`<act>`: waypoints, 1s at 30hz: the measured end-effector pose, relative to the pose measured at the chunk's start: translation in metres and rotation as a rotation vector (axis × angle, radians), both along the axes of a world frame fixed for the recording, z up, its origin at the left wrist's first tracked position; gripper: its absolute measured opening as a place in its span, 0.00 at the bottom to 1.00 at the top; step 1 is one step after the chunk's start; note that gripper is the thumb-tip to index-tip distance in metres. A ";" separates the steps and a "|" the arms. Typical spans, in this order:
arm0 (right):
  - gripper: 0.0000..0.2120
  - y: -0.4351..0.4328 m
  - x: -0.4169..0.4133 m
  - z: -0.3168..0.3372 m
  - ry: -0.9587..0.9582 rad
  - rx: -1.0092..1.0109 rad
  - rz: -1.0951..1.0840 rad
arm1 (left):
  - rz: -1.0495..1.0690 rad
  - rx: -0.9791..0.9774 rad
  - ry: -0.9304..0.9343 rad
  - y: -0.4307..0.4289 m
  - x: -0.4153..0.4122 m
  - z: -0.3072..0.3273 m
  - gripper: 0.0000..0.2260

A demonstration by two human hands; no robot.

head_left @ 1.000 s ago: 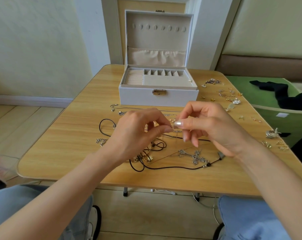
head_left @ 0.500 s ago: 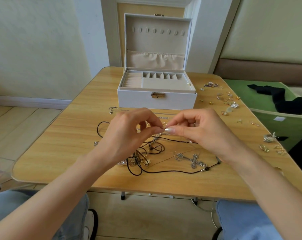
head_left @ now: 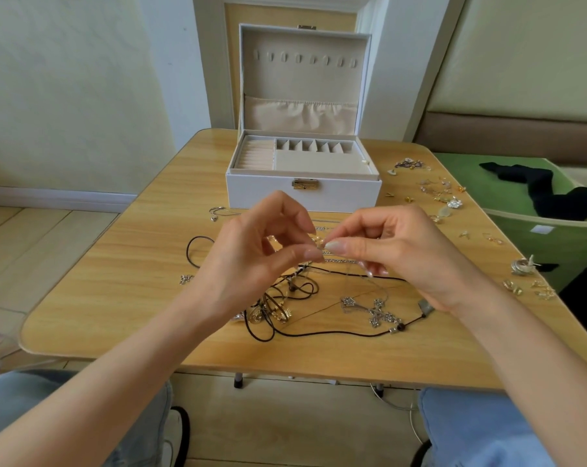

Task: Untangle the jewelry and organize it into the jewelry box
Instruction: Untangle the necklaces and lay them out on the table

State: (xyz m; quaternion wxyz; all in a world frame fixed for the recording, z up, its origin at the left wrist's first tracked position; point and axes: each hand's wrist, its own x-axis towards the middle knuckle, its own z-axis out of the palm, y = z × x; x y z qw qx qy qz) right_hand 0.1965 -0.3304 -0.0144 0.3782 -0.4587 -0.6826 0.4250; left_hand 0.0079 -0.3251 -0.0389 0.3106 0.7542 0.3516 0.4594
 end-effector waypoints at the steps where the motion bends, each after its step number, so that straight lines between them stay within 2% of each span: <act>1: 0.06 -0.001 0.000 0.001 0.004 -0.001 0.006 | 0.003 0.003 0.001 0.000 0.000 0.001 0.10; 6: 0.01 -0.002 -0.002 0.000 0.013 -0.032 0.012 | 0.022 0.048 0.043 -0.001 0.000 0.001 0.07; 11: 0.04 -0.002 -0.005 -0.002 0.098 -0.104 -0.009 | 0.125 0.278 0.169 -0.002 0.002 -0.002 0.10; 14: 0.04 -0.001 -0.007 -0.004 0.136 -0.122 -0.028 | 0.191 0.344 0.213 -0.003 0.003 -0.005 0.09; 20: 0.03 -0.001 -0.008 -0.005 0.166 -0.110 -0.042 | 0.266 0.317 0.232 -0.003 0.005 -0.008 0.11; 22: 0.04 -0.001 -0.008 -0.006 0.176 -0.103 -0.046 | 0.266 0.307 0.239 -0.002 0.005 -0.008 0.08; 30: 0.04 -0.001 -0.007 -0.005 0.163 -0.096 -0.052 | 0.286 0.376 0.303 -0.003 0.008 -0.010 0.08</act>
